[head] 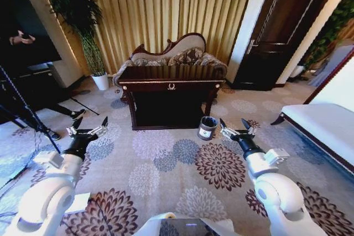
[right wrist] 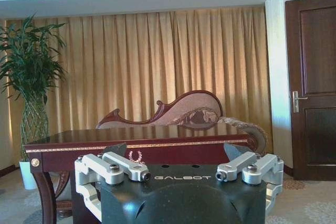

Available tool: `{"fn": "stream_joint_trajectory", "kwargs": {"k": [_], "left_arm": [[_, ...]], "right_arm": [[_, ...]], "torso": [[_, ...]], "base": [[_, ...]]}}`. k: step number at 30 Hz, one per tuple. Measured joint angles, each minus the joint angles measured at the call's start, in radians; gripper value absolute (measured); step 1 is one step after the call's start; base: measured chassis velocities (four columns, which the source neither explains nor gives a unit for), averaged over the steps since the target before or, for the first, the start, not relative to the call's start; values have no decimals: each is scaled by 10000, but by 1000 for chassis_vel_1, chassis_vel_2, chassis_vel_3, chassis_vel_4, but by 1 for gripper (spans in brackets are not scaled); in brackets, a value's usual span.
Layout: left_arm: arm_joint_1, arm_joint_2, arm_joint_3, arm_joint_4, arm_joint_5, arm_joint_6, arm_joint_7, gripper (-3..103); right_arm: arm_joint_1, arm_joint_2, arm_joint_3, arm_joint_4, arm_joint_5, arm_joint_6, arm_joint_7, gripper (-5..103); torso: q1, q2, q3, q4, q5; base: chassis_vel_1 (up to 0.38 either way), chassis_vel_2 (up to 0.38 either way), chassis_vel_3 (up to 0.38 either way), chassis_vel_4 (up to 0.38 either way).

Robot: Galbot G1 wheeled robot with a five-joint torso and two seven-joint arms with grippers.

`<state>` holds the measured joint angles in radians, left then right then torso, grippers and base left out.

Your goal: Move to the front of the table and place the trash on the table into the trash bin.

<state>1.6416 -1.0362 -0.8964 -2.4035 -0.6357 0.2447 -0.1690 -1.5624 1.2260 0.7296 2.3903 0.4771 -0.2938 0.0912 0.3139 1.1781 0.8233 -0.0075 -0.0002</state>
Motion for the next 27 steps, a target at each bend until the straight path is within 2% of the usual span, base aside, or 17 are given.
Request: {"fn": "stream_joint_trajectory", "kwargs": {"k": [27], "left_arm": [[-1,3,-7,-4,2,1,21,100]], "right_arm": [[-7,-1,8,-1,-6,6,0,100]], "torso": [[1,-1,1,0,2]], "base": [[0,0,0,0]]}}
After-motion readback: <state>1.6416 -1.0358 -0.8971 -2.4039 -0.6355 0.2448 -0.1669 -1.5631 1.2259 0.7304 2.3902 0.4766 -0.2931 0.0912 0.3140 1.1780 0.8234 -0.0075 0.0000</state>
